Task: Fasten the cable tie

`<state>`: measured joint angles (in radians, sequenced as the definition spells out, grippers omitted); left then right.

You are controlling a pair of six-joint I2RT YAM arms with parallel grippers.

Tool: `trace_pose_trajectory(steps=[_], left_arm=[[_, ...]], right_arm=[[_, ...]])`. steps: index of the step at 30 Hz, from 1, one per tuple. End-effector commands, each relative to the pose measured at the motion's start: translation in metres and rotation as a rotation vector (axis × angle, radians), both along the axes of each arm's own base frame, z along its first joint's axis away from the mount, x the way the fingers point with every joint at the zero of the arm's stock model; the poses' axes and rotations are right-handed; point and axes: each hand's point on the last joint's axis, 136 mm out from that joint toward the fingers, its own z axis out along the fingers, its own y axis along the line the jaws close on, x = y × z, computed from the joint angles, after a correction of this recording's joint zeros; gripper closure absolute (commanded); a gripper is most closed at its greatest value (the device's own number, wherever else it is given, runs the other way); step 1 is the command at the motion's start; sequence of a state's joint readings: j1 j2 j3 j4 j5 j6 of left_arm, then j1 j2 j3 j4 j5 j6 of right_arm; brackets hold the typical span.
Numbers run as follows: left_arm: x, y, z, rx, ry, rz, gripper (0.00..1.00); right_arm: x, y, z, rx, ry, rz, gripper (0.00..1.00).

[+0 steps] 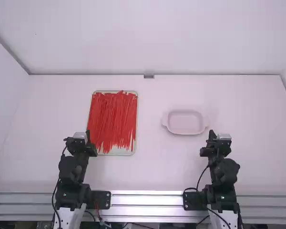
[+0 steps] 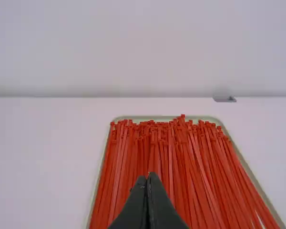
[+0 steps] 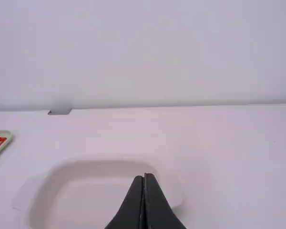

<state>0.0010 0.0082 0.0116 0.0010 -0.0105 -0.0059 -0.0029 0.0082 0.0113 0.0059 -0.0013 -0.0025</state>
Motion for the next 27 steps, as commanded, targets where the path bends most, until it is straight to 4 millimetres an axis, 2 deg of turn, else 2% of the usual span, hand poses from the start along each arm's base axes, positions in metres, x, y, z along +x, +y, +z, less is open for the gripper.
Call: trace_pose_trajectory(steps=[1, 12, 19, 27], left_arm=[[0.0, 0.0, 0.0, 0.0, 0.0, 0.0, 1.0], [0.0, -0.002, 0.009, -0.004, 0.014, -0.012, 0.95], [0.003, -0.009, 0.015, -0.014, 0.071, -0.042, 0.86], [0.008, -0.016, 0.014, -0.029, 0.162, -0.065, 0.74]], right_arm=[[0.0, 0.0, 0.0, -0.001, 0.001, -0.001, 1.0], [0.001, 0.004, 0.011, -0.001, 0.015, 0.022, 0.95], [0.005, 0.012, 0.021, -0.003, 0.086, 0.054, 0.86], [0.016, 0.016, 0.023, 0.011, 0.198, 0.055, 0.74]])
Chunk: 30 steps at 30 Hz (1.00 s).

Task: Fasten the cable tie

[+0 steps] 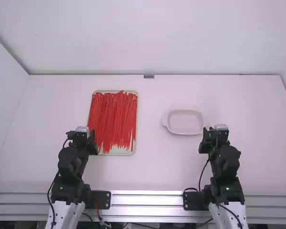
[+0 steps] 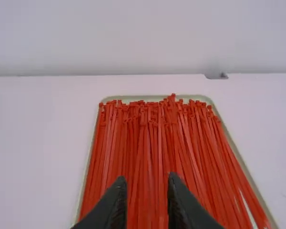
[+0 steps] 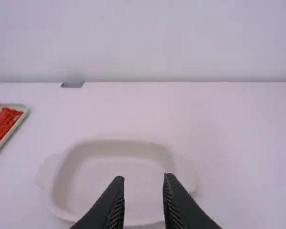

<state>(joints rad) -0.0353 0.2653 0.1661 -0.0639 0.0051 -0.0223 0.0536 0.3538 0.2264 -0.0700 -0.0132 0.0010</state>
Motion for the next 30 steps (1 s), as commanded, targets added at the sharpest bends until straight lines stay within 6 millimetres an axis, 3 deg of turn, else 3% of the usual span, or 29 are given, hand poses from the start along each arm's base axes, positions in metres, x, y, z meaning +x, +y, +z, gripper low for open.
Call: trace_pose_trajectory(steps=[1, 14, 24, 30], left_arm=[[0.003, -0.005, 0.012, -0.017, 0.009, -0.015, 0.72], [0.02, -0.021, 0.009, -0.068, 0.2, -0.054, 0.47], [0.042, -0.037, 0.011, -0.094, 0.319, -0.082, 0.27], [0.052, -0.04, 0.007, -0.072, 0.394, -0.08, 0.18]], right_arm=[[0.006, 0.0, 0.015, 0.012, 0.008, -0.015, 0.72], [0.04, 0.015, 0.017, 0.045, 0.225, 0.008, 0.47], [0.07, 0.051, 0.01, -0.027, 0.38, 0.121, 0.27], [0.085, 0.057, 0.0, -0.029, 0.468, 0.119, 0.18]])
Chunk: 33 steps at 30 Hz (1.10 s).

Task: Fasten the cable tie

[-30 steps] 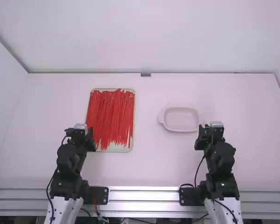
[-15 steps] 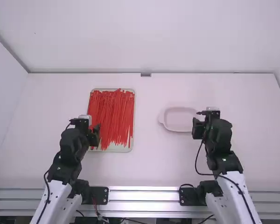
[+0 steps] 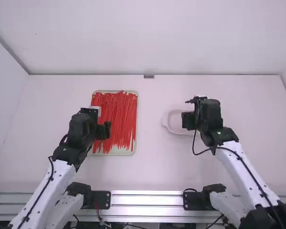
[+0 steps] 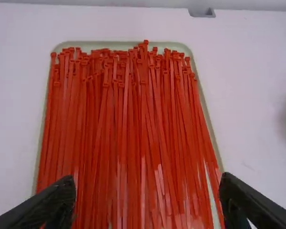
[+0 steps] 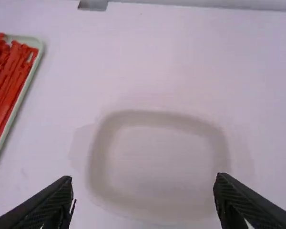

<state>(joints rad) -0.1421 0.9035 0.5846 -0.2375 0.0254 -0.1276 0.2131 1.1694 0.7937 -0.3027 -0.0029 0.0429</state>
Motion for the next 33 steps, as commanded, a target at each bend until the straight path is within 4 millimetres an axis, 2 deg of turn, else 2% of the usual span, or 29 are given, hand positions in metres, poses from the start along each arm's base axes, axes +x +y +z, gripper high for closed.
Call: trace_pose_trajectory(steps=[1, 9, 14, 27, 33], left_arm=[[0.007, -0.004, 0.011, -0.001, 0.013, -0.003, 0.16], [0.024, -0.013, 0.03, 0.012, 0.044, -0.031, 0.06], [0.032, -0.015, 0.033, 0.0, 0.059, -0.023, 0.03], [0.036, -0.01, 0.033, -0.001, 0.064, -0.005, 0.01], [0.049, -0.013, 0.038, -0.012, 0.021, -0.004, 0.01]], right_arm=[[0.011, 0.0, 0.01, 0.006, 0.003, -0.009, 0.16], [0.022, 0.011, 0.008, 0.055, 0.073, 0.039, 0.08], [0.025, 0.017, 0.003, 0.058, 0.113, 0.048, 0.03], [0.022, 0.017, 0.009, 0.07, 0.118, 0.039, 0.02], [0.019, 0.024, 0.016, 0.093, 0.105, 0.065, 0.02]])
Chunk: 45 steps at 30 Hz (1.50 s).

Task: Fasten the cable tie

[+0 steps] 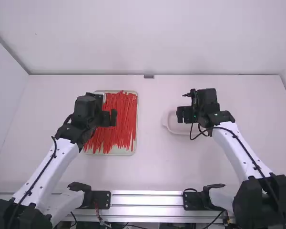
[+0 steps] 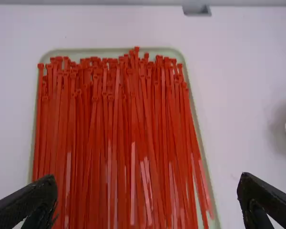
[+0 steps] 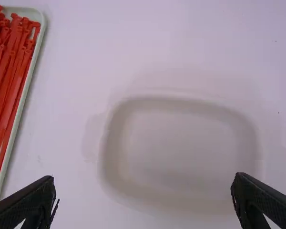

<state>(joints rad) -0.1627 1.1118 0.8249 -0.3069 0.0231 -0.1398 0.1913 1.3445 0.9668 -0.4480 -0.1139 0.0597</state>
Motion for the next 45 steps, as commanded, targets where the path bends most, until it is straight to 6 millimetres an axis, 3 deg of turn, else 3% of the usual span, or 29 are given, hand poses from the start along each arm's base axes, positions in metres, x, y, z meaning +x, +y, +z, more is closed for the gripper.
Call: trace_pose_trajectory(steps=[1, 9, 15, 18, 25, 33, 36, 45], left_arm=[[0.012, 0.0, 0.008, -0.004, -0.017, 0.015, 0.01], [0.049, -0.004, 0.0, 0.027, 0.07, 0.017, 0.01], [0.088, -0.011, -0.01, 0.033, 0.123, 0.016, 0.01], [0.111, -0.016, -0.025, 0.033, 0.171, 0.012, 0.01], [0.145, -0.022, -0.062, 0.014, 0.248, 0.05, 0.01], [0.167, -0.026, -0.099, -0.001, 0.278, 0.068, 0.01], [0.173, -0.026, -0.103, -0.021, 0.265, 0.089, 0.0], [0.192, -0.03, -0.118, -0.05, 0.221, 0.106, 0.12]], right_arm=[[0.005, 0.012, 0.025, 0.033, -0.061, 0.028, 0.02], [0.004, 0.03, 0.03, 0.027, -0.092, 0.085, 0.02], [0.004, 0.027, 0.029, 0.038, -0.08, 0.063, 0.02], [0.003, 0.028, 0.029, 0.041, -0.078, 0.068, 0.02], [0.004, 0.028, 0.029, 0.036, -0.08, 0.073, 0.02], [0.002, 0.029, 0.028, 0.036, -0.075, 0.077, 0.02], [0.002, 0.031, 0.028, 0.036, -0.076, 0.082, 0.02], [-0.001, 0.03, 0.026, 0.033, -0.061, 0.082, 0.02]])
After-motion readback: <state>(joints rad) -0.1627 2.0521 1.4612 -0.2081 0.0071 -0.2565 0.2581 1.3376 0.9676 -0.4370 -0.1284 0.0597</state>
